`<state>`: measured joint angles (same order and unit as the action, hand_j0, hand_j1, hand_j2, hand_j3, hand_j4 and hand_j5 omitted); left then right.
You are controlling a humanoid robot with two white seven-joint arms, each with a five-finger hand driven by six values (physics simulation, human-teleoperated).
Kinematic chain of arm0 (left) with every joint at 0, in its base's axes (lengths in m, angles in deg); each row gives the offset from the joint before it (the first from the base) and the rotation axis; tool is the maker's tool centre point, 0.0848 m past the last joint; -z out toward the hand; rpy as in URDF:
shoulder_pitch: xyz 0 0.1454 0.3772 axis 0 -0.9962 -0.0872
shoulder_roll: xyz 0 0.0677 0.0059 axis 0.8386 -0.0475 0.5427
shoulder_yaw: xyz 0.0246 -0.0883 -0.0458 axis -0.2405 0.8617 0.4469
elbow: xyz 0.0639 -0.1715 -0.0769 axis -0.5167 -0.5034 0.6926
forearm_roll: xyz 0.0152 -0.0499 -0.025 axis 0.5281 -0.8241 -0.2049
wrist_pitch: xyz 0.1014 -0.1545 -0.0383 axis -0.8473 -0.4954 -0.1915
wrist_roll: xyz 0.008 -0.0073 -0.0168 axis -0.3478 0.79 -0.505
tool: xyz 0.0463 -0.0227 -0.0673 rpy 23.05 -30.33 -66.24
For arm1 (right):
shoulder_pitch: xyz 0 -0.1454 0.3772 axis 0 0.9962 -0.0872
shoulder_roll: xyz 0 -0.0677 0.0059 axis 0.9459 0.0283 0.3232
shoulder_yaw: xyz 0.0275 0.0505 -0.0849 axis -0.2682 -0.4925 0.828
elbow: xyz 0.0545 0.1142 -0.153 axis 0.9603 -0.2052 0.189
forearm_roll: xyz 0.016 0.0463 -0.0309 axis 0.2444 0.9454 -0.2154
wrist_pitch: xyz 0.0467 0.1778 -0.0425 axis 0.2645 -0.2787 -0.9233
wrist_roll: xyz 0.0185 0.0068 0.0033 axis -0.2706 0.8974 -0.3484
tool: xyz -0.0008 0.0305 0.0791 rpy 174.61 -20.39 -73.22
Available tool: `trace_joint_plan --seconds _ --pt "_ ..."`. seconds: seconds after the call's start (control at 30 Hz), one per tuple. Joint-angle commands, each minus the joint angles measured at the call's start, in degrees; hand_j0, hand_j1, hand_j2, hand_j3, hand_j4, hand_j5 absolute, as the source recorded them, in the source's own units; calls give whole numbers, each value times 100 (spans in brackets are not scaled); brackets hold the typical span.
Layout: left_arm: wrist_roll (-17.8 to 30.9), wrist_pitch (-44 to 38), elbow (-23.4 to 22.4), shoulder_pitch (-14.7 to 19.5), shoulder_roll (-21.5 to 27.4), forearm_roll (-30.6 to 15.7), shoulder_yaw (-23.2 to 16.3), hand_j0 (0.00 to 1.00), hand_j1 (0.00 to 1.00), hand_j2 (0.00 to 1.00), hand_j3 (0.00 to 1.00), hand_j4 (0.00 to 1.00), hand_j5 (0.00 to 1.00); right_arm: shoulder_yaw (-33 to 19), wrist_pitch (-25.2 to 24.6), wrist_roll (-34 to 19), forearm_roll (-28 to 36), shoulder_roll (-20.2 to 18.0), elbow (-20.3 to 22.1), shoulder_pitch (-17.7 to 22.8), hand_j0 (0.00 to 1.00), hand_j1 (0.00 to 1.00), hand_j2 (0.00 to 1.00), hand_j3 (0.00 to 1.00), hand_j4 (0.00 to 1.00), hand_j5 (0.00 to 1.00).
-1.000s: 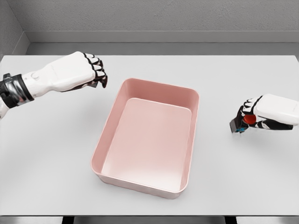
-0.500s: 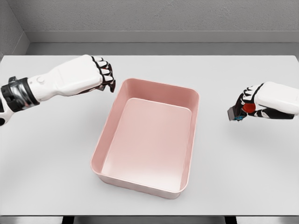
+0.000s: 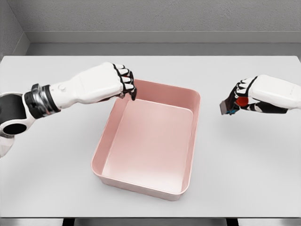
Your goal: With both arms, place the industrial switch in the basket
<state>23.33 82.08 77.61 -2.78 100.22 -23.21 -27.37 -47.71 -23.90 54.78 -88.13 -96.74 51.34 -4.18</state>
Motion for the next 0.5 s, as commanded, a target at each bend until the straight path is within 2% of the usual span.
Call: trace_joint_plan --seconds 0.0,0.23,0.4,0.43,0.47 --pt "17 -10 2 9 -143 -15 -147 37 37 37 37 37 37 2 -12 2 44 79 1 -9 45 45 45 45 45 45" --pt "105 -10 -15 -26 -495 134 -630 37 37 37 37 37 37 11 -12 2 44 299 1 -193 45 45 45 45 45 45" --pt "149 -10 -33 -141 -574 240 -657 39 39 39 39 39 39 11 -12 11 44 308 10 -299 45 45 45 45 45 45" --pt "140 -10 -24 -132 -583 240 -657 45 45 45 45 45 45 11 -12 11 44 316 1 -334 45 45 45 45 45 45" --pt "123 -10 -7 -123 -600 240 -648 56 56 56 56 56 56 11 -12 11 44 352 10 -387 45 45 45 45 45 45"
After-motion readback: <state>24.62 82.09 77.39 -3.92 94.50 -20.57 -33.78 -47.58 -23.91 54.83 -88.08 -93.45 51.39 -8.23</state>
